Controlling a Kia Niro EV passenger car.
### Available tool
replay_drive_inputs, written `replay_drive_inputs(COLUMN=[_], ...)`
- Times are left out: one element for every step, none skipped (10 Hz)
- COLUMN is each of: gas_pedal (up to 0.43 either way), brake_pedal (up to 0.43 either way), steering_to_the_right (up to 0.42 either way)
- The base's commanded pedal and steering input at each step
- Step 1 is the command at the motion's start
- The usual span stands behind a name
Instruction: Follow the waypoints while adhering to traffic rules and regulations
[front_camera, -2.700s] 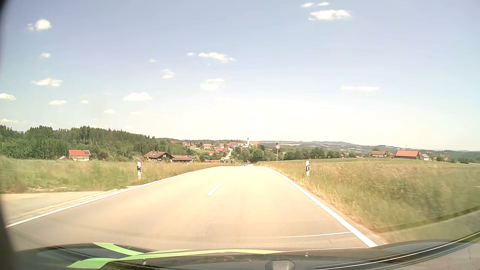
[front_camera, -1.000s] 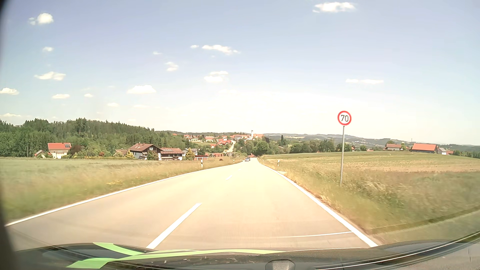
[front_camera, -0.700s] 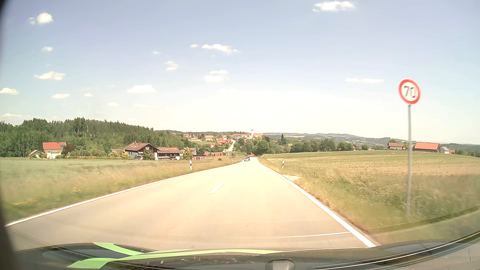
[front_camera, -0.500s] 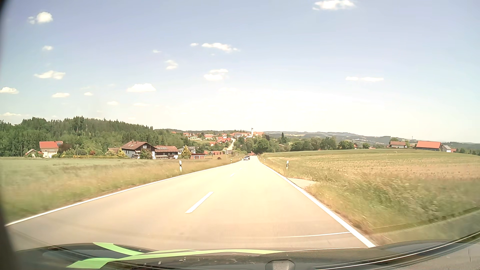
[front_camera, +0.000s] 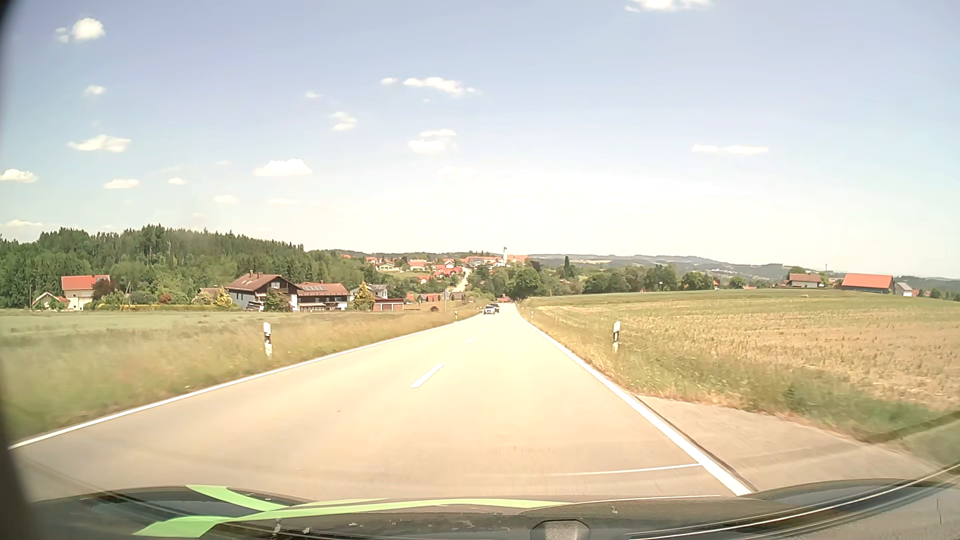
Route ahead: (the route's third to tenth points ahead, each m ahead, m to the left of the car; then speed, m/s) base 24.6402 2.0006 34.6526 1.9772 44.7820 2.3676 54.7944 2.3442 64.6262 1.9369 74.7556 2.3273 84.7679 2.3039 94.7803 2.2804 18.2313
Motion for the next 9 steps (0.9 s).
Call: replay_drive_inputs(gas_pedal=[0.000,0.000,0.059,0.079,0.087,0.087,0.087,0.110,0.138], brake_pedal=[0.000,0.000,0.000,0.000,0.000,0.000,0.000,0.000,0.000], steering_to_the_right=[0.001,0.000,0.000,0.000,0.001,0.001,0.000,0.000,0.001])
